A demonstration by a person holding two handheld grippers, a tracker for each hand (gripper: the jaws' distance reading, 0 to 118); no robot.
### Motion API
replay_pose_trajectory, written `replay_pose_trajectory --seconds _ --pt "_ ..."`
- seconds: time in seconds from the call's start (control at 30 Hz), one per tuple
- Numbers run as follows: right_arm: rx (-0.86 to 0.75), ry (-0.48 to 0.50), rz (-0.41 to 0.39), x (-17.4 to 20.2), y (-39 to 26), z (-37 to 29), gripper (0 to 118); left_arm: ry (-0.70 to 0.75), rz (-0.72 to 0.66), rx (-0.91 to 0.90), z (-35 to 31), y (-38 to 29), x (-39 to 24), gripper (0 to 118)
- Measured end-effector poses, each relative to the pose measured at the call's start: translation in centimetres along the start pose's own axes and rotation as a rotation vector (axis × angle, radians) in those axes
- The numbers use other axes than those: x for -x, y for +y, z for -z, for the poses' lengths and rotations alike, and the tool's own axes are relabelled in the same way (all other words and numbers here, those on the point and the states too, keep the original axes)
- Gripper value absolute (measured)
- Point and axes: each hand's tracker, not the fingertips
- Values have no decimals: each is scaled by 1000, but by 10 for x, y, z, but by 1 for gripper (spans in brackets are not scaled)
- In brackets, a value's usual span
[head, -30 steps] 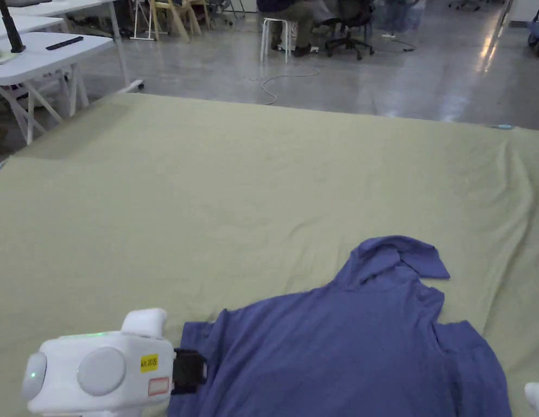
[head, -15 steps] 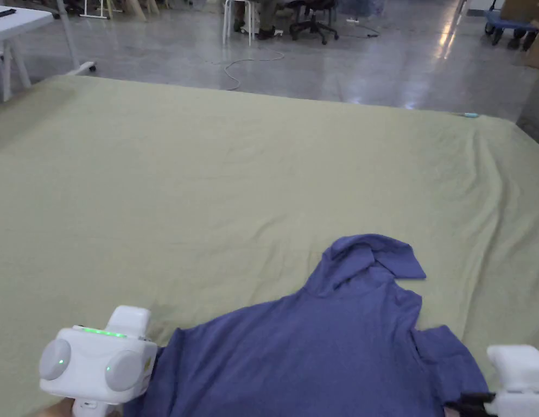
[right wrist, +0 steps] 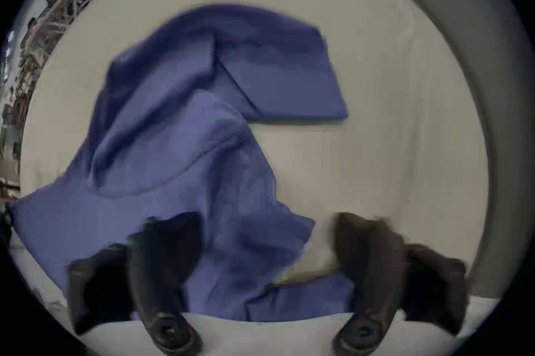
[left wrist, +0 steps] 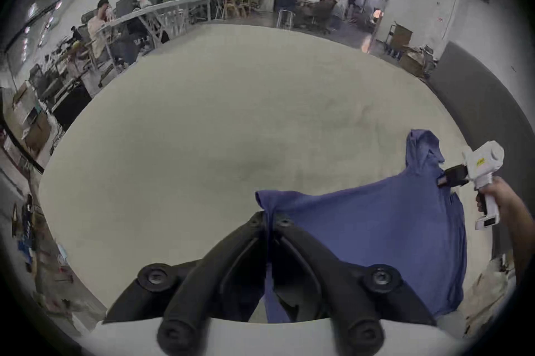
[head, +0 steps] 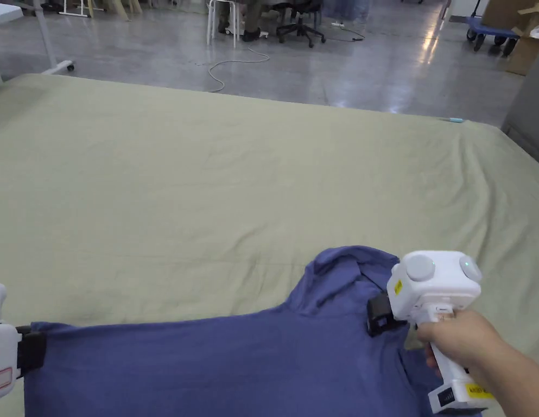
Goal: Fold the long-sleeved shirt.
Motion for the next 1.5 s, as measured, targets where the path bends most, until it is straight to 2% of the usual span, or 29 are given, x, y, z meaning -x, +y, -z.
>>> replay_pose_trajectory --seconds 0.03,0.07,0.1,0.13,0.17,0.2,0.23,0.27,0.33,0.37,0.47,0.5,0.57,0.63,0.73,0.83,1.1,1.17,1.2,1.3,1.4,1.5 --pt "-46 1 16 -1 -3 -8 82 -5 -9 6 0 0 2 0" --pt "-48 8 -7 -2 -5 -16 70 -11 -11 8 -1 0 2 0" --pt "-80 46 -31 -3 -7 -28 24 -14 -15 7 -2 1 1 0" --pt "-140 0 -64 -2 -14 -46 0 -20 -19 5 -3 2 0 0" --pt "-192 -104 -89 -5 -21 -62 0 -29 -22 2 -4 4 0 0" --pt "-206 -13 -108 -14 -26 -78 0 -31 -26 -6 -7 6 -2 0" --pt "-237 42 -86 -23 -33 -95 0 -41 -25 -14 -11 9 -6 0" --pt "-277 33 -71 -32 -39 -110 0 -54 -25 -24 -15 13 -9 0" --pt "-277 139 -39 -50 -52 -148 0 -74 -20 -49 -26 22 -16 0" --pt "-315 151 -49 -49 -63 -169 0 -73 -4 -63 -32 27 -21 0" --pt "-411 69 -150 -42 -93 -232 0 -87 8 -106 -51 43 -31 0" --pt "-451 69 -167 -42 -103 -254 0 -100 10 -116 -58 50 -34 0" --pt "-482 87 -184 -48 -108 -291 0 -110 12 -150 -72 68 -37 0" --pt "-536 60 -196 -49 -111 -334 0 -111 15 -187 -85 94 -44 0" --pt "-622 -16 -210 -60 -98 -390 0 -173 -39 -253 -105 147 -51 0" --pt "-681 -89 -203 -73 -63 -441 0 -132 33 -332 -129 207 -68 0" --pt "-877 -206 -96 -87 48 -571 0 -171 16 -466 -171 369 -107 0" --pt "-960 -258 -86 -81 69 -602 0 -143 82 -522 -179 402 -121 0" --pt "-1001 -300 -67 -60 51 -615 0 -123 97 -544 -183 416 -129 0" --pt "-1083 -316 -8 -53 68 -650 0 -110 57 -617 -200 452 -142 0" --pt "-1131 -357 43 -59 83 -670 0 -118 55 -660 -215 480 -153 0" --pt "-1174 -342 88 -70 92 -682 0 -95 85 -705 -218 518 -153 0"
